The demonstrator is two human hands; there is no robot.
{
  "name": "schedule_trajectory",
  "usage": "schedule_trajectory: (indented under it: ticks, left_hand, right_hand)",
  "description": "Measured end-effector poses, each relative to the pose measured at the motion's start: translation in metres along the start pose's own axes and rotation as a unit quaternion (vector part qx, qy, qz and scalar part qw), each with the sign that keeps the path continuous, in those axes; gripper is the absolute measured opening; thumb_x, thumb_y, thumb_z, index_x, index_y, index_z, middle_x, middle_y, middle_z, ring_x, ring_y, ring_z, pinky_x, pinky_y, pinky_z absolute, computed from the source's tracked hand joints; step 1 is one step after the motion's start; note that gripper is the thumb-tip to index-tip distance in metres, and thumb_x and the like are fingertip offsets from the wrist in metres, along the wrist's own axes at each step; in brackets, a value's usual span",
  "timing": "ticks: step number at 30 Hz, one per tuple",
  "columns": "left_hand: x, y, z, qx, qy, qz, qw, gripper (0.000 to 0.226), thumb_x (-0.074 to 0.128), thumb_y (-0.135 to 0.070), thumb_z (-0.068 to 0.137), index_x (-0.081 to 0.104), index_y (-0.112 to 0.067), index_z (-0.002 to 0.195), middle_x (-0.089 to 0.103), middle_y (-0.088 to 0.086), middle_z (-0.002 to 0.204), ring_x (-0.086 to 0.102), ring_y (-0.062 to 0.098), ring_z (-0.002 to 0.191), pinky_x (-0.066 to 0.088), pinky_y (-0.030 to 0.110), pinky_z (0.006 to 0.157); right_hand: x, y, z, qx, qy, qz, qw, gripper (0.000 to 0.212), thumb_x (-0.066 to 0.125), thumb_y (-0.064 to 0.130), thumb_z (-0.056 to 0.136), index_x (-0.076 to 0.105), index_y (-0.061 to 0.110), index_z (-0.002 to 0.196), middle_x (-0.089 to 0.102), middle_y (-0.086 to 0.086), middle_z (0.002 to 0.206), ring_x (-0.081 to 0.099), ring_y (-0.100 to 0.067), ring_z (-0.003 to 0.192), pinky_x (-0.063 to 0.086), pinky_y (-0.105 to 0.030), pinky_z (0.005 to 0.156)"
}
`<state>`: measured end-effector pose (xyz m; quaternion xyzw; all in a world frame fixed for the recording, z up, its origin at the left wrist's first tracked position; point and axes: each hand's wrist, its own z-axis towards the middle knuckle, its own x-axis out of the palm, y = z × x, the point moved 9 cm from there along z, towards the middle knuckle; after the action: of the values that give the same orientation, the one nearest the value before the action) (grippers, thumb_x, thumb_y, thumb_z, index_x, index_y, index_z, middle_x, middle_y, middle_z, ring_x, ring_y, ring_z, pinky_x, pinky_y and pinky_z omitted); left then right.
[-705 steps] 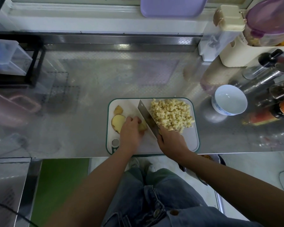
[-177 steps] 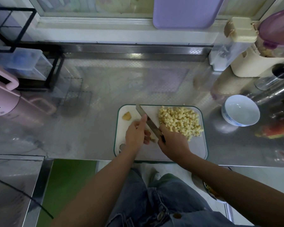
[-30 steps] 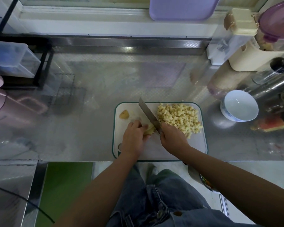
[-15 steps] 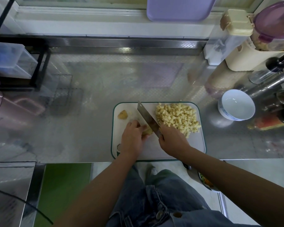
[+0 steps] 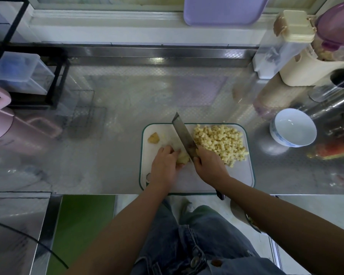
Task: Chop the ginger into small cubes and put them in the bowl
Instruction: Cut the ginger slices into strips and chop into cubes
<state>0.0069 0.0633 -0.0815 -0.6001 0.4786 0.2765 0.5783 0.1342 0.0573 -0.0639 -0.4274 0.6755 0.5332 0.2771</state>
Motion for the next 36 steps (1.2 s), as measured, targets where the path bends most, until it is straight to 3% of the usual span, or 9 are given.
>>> schedule_trajectory:
  ticks: [2,6,15,19,22,27,30,36]
  left_hand:
    - [-0.001,0.001,-0.002,0.001,-0.005,-0.009,1.000,0.054,0.062,-0.032,0.089,0.048,-0.015,0.139,0.050,0.006,0.122,0.044,0.022,0.113,0.041,0.031,0.094]
    - [-0.006,0.003,-0.003,-0.008,-0.030,-0.006,1.000,0.037,0.064,-0.028,0.087,0.061,-0.013,0.121,0.053,0.006,0.121,0.046,0.022,0.110,0.042,0.032,0.091]
    - [-0.008,0.002,-0.003,-0.020,-0.040,-0.035,0.998,0.029,0.069,-0.023,0.084,0.070,-0.012,0.111,0.060,0.003,0.111,0.050,0.021,0.103,0.044,0.035,0.087]
    - [-0.007,0.002,-0.003,-0.022,-0.033,-0.032,0.999,0.027,0.066,-0.020,0.086,0.071,-0.015,0.112,0.060,0.002,0.109,0.049,0.020,0.102,0.044,0.034,0.085]
    - [-0.008,0.002,-0.003,-0.015,-0.031,-0.028,0.999,0.027,0.064,-0.019,0.087,0.071,-0.016,0.113,0.060,0.002,0.108,0.050,0.020,0.102,0.044,0.034,0.085]
    - [-0.007,0.002,-0.002,-0.006,-0.023,-0.017,1.000,0.031,0.064,-0.019,0.088,0.066,-0.013,0.117,0.058,0.004,0.113,0.049,0.021,0.106,0.043,0.033,0.089]
    - [-0.009,0.003,-0.004,0.007,-0.033,-0.024,0.999,0.036,0.066,-0.023,0.087,0.063,-0.010,0.121,0.056,0.006,0.116,0.049,0.023,0.108,0.043,0.033,0.090]
    - [-0.010,0.005,-0.007,0.005,-0.050,-0.033,0.998,0.026,0.066,-0.020,0.086,0.070,-0.009,0.110,0.061,0.005,0.110,0.050,0.023,0.101,0.044,0.033,0.085]
  right_hand:
    - [-0.007,0.002,-0.003,-0.016,-0.004,-0.001,1.000,0.010,0.047,0.013,0.093,0.042,0.012,0.085,0.046,-0.004,0.068,0.046,-0.023,0.061,0.033,-0.030,0.055]
    - [-0.010,0.005,-0.011,-0.041,0.016,-0.025,0.999,0.010,0.048,0.016,0.093,0.044,0.013,0.085,0.045,-0.002,0.067,0.045,-0.023,0.060,0.032,-0.030,0.056]
    - [0.005,0.002,-0.011,-0.010,0.040,-0.030,0.999,0.016,0.048,0.012,0.090,0.036,0.014,0.079,0.036,0.003,0.063,0.043,-0.022,0.062,0.028,-0.027,0.055]
    - [0.012,0.002,-0.010,-0.001,0.025,-0.019,0.999,0.004,0.047,0.012,0.092,0.046,0.010,0.089,0.049,-0.007,0.070,0.052,-0.028,0.065,0.032,-0.030,0.057]
    - [0.012,0.000,-0.008,0.004,0.011,-0.005,1.000,0.015,0.047,0.012,0.094,0.053,0.001,0.102,0.056,-0.015,0.076,0.057,-0.034,0.071,0.031,-0.031,0.058]
    - [0.002,0.005,-0.002,-0.006,0.002,0.007,1.000,0.013,0.047,0.013,0.094,0.041,0.011,0.083,0.046,-0.006,0.069,0.046,-0.025,0.063,0.030,-0.030,0.057]
    - [-0.008,0.008,-0.005,-0.029,0.002,-0.003,1.000,0.010,0.049,0.013,0.092,0.045,0.010,0.084,0.049,-0.008,0.068,0.048,-0.025,0.061,0.035,-0.031,0.056]
    - [-0.005,0.011,-0.015,-0.042,0.034,-0.029,0.998,0.011,0.048,0.015,0.092,0.042,0.013,0.083,0.045,-0.001,0.067,0.045,-0.021,0.062,0.031,-0.028,0.056]
